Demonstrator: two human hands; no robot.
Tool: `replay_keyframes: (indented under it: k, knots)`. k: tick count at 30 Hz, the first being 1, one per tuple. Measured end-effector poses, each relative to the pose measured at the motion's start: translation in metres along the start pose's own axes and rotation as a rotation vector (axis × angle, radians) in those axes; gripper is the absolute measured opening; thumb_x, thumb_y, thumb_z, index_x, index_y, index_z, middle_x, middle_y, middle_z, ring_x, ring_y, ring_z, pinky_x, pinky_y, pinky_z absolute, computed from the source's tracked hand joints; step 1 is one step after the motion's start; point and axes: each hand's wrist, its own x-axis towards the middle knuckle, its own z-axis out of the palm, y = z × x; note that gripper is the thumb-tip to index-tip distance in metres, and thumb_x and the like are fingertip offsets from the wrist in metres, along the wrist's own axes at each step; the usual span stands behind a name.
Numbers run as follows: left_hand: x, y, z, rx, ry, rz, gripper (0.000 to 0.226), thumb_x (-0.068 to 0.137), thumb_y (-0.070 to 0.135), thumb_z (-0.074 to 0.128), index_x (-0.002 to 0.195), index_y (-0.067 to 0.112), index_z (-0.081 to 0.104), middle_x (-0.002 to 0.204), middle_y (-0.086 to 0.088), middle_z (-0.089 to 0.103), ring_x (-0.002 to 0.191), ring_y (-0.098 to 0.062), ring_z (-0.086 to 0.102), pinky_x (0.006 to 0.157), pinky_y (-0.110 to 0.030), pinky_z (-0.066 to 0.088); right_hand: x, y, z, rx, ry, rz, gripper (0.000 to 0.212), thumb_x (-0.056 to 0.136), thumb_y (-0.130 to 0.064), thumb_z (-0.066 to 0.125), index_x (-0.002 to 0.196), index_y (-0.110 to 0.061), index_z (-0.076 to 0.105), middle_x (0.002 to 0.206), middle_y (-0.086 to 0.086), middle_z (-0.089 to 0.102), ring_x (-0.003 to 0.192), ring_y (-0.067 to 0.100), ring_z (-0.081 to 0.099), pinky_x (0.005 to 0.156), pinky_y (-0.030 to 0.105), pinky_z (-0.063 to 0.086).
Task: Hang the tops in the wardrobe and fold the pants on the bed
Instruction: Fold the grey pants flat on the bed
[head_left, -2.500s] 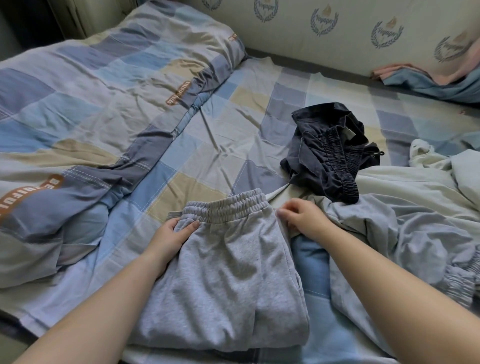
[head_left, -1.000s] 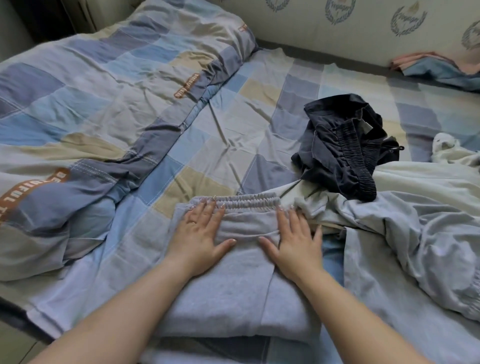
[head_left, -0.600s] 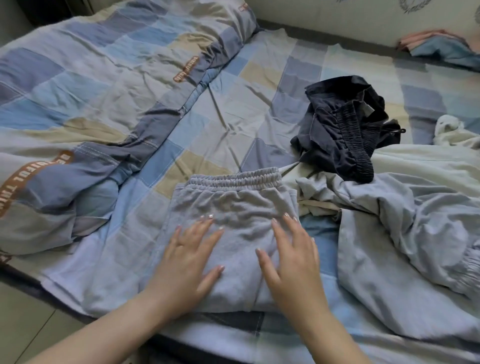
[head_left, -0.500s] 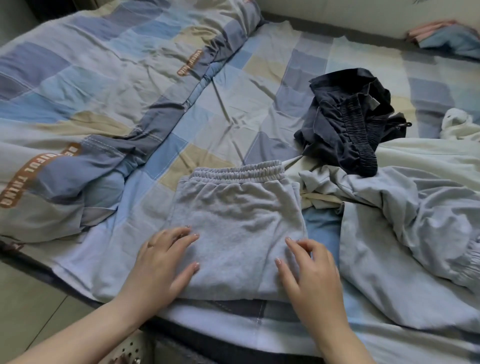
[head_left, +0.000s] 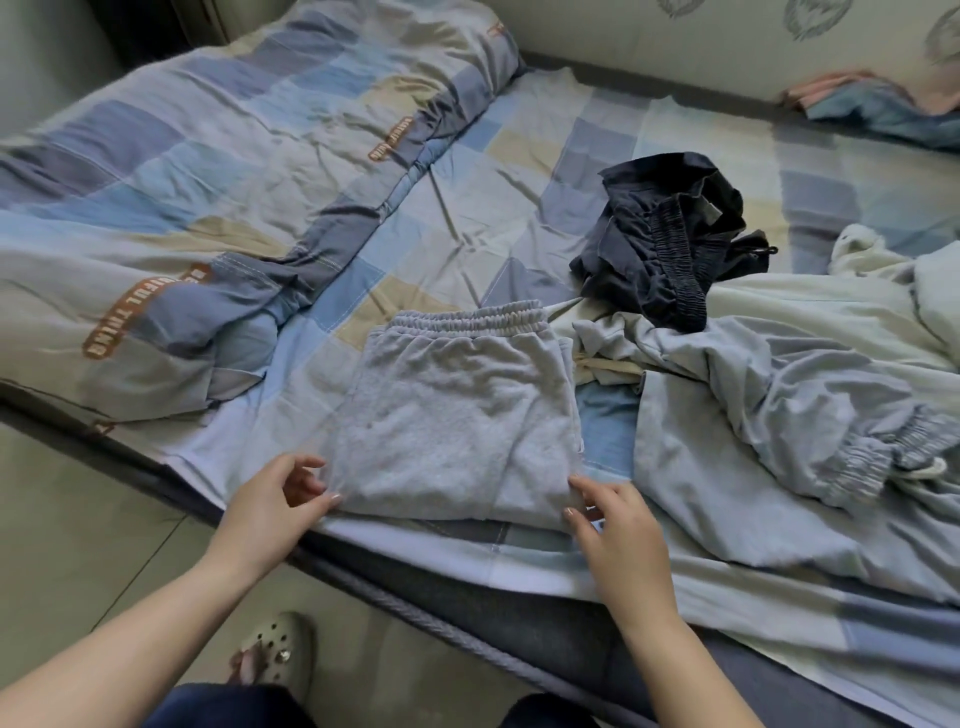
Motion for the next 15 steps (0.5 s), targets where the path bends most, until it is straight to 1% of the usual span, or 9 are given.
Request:
replay_keyframes:
  k: [1, 3, 5, 7, 9, 10, 12, 15]
  knots:
    - [-0.001, 0.0, 0.001, -0.035, -0.008, -0.017, 0.034, 0.071, 0.007, 0.081, 0.098, 0.016, 0.062, 0.081, -0.003, 0.066, 0.079, -0.02, 0.065, 0.067, -0.011, 0.044, 0.0, -0.001, -0.001, 0.0, 0.004, -0.009, 0.033, 0.084, -0.013, 0.07, 0.116, -0.02, 0.067, 0.093, -0.005, 0.056, 0.081, 0.006, 0.056, 0.074, 0.02, 0.042]
    - [-0.003, 0.003, 0.003, -0.082, -0.033, -0.021, 0.035, 0.069, 0.004, 0.082, 0.097, 0.013, 0.063, 0.083, -0.005, 0.067, 0.079, -0.021, 0.066, 0.068, -0.009, 0.046, 0.001, -0.004, -0.004, -0.01, -0.008, -0.024, 0.033, 0.085, -0.014, 0.07, 0.117, -0.02, 0.067, 0.093, -0.005, 0.056, 0.081, 0.008, 0.056, 0.075, 0.022, 0.044]
    - [-0.005, 0.006, 0.006, -0.06, -0.07, 0.022, 0.034, 0.068, 0.006, 0.084, 0.094, 0.014, 0.064, 0.081, -0.002, 0.067, 0.076, -0.017, 0.064, 0.066, -0.005, 0.044, 0.002, -0.005, -0.006, -0.023, -0.02, -0.038, 0.032, 0.086, -0.015, 0.069, 0.117, -0.019, 0.067, 0.093, -0.005, 0.056, 0.082, 0.011, 0.057, 0.076, 0.025, 0.046]
    - [-0.006, 0.009, 0.01, 0.037, -0.072, 0.074, 0.03, 0.069, 0.01, 0.083, 0.089, 0.02, 0.063, 0.075, 0.005, 0.067, 0.072, -0.009, 0.063, 0.062, -0.005, 0.041, 0.002, -0.006, -0.008, -0.043, -0.028, -0.062, 0.031, 0.086, -0.015, 0.069, 0.116, -0.018, 0.068, 0.093, -0.005, 0.056, 0.081, 0.01, 0.057, 0.076, 0.025, 0.046]
    - [-0.004, 0.01, 0.008, 0.072, -0.06, 0.081, 0.028, 0.072, 0.01, 0.08, 0.089, 0.02, 0.059, 0.072, 0.007, 0.067, 0.07, -0.005, 0.063, 0.062, -0.005, 0.038, 0.003, -0.005, -0.011, -0.063, -0.019, -0.09, 0.028, 0.085, -0.014, 0.07, 0.113, -0.017, 0.069, 0.092, -0.005, 0.058, 0.079, 0.009, 0.056, 0.074, 0.024, 0.045]
    - [-0.002, 0.01, 0.005, 0.071, -0.054, 0.076, 0.029, 0.074, 0.011, 0.079, 0.09, 0.019, 0.056, 0.072, 0.008, 0.068, 0.071, -0.004, 0.063, 0.062, -0.007, 0.038, 0.005, -0.002, -0.014, -0.068, -0.003, -0.097, 0.027, 0.084, -0.012, 0.07, 0.112, -0.016, 0.07, 0.092, -0.005, 0.059, 0.077, 0.009, 0.056, 0.073, 0.022, 0.044]
    - [0.001, 0.01, -0.002, 0.08, -0.033, 0.067, 0.03, 0.077, 0.012, 0.077, 0.092, 0.017, 0.052, 0.073, 0.008, 0.067, 0.073, -0.005, 0.063, 0.064, -0.014, 0.04, 0.006, 0.004, -0.02, -0.074, 0.017, -0.083, 0.026, 0.084, -0.011, 0.07, 0.109, -0.017, 0.071, 0.09, -0.005, 0.059, 0.075, 0.008, 0.055, 0.071, 0.019, 0.039]
    - [0.001, 0.009, -0.009, 0.147, -0.058, 0.096, 0.029, 0.078, 0.013, 0.076, 0.091, 0.015, 0.05, 0.075, 0.006, 0.066, 0.076, -0.013, 0.064, 0.067, -0.026, 0.044, 0.004, 0.011, -0.025, -0.087, 0.002, -0.057, 0.025, 0.085, -0.009, 0.069, 0.109, -0.017, 0.072, 0.09, -0.004, 0.06, 0.076, 0.009, 0.056, 0.07, 0.018, 0.038]
